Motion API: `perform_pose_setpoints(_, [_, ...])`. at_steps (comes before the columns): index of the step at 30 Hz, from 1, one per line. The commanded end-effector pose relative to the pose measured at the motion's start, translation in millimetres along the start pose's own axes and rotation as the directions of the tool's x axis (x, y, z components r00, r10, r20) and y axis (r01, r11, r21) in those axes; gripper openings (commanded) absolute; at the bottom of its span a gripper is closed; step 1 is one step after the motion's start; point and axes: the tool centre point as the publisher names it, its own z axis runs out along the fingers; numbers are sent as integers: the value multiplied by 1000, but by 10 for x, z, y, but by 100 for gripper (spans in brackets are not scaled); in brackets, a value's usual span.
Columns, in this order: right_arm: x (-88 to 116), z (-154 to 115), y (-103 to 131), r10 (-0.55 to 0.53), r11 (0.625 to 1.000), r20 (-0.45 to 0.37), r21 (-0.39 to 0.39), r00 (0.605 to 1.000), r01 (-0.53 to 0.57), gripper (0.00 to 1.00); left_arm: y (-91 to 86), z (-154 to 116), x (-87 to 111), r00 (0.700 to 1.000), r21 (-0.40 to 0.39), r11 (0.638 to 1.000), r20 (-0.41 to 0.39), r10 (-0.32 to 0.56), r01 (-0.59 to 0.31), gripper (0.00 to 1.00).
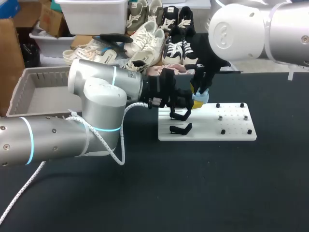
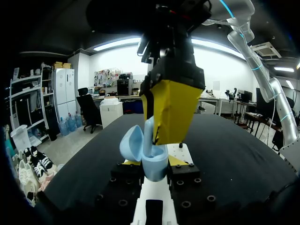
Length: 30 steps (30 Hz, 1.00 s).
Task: Pick up each earbud case from the left stands, insert the matching earbuds, close the lid, and place the case in the box.
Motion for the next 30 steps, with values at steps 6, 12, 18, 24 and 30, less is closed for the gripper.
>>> perform_pose_setpoints(6, [-5,3,-9,3,1000,-1,-5,1000,-3,0,6,5,-2,1000,0,1000,1,1,-1,0])
perform_pose_setpoints(12, [13,-20,4,3,1000,4,-4,1000,-3,0,6,5,-2,1000,0,1000,1,1,-1,0])
perform_pose_setpoints(18, [33,-32,14,3,1000,6,-2,1000,-3,0,6,5,-2,1000,0,1000,1,1,-1,0])
perform_pose_setpoints(24, [50,-15,9,8,1000,1,-1,1000,-8,0,6,5,-2,1000,0,1000,1,1,-1,0])
perform_pose_setpoints(30, [51,-12,20,4,1000,-4,0,1000,-4,0,6,5,-2,1000,0,1000,1,1,-1,0])
